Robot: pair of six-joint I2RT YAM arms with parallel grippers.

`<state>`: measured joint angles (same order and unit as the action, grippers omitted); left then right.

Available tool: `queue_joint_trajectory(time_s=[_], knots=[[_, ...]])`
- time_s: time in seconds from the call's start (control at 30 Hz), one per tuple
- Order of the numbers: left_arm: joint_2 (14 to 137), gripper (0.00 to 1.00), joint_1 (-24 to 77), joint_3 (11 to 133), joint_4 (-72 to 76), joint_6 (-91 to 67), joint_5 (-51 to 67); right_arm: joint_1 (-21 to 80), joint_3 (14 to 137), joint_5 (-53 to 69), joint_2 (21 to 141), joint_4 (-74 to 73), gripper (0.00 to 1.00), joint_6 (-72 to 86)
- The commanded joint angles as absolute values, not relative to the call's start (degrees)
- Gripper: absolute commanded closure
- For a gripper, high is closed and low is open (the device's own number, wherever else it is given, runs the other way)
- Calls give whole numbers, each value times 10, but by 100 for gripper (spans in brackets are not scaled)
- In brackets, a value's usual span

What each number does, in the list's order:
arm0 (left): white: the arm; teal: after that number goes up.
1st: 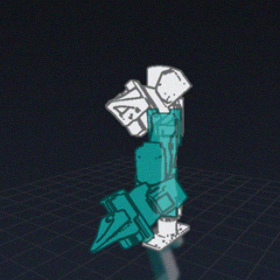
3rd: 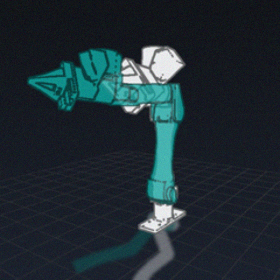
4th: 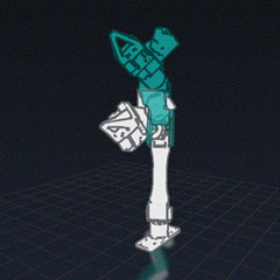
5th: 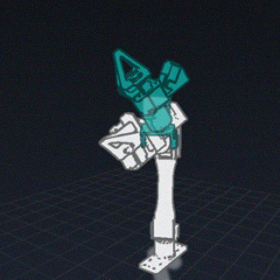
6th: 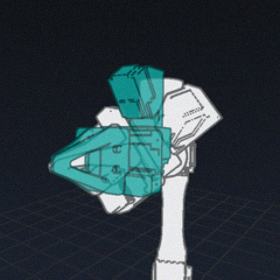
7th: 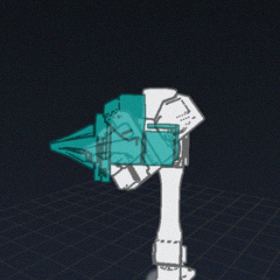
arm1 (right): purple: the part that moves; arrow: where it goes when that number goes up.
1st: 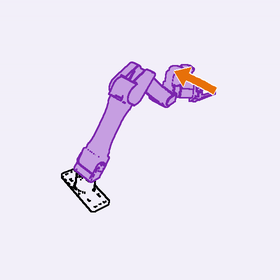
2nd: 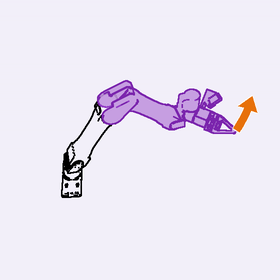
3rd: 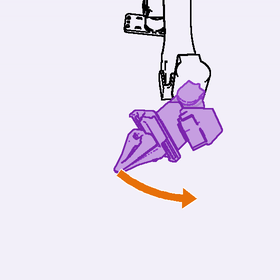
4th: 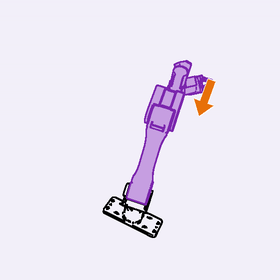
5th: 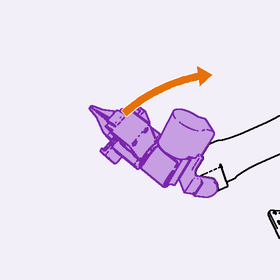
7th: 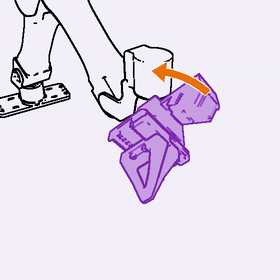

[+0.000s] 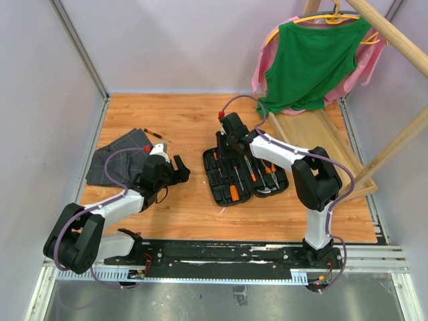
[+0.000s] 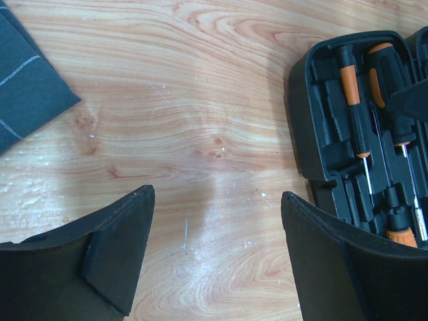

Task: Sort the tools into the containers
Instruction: Place the screwdriver in the storage box.

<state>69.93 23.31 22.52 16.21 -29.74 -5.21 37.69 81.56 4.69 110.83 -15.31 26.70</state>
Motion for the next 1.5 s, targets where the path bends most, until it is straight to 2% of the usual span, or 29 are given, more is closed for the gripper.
queue_joint_trajectory(time_s=[0.0, 0.73, 1.47], knots=[[702, 20, 231, 231, 176, -289, -51, 374, 830, 68, 1111, -186, 79, 264], [703, 20, 230, 231, 176, -289, -49, 381, 858, 93, 1159, -218, 80, 257], [709, 20, 230, 233, 178, -291, -46, 403, 874, 48, 1180, -273, 90, 242]])
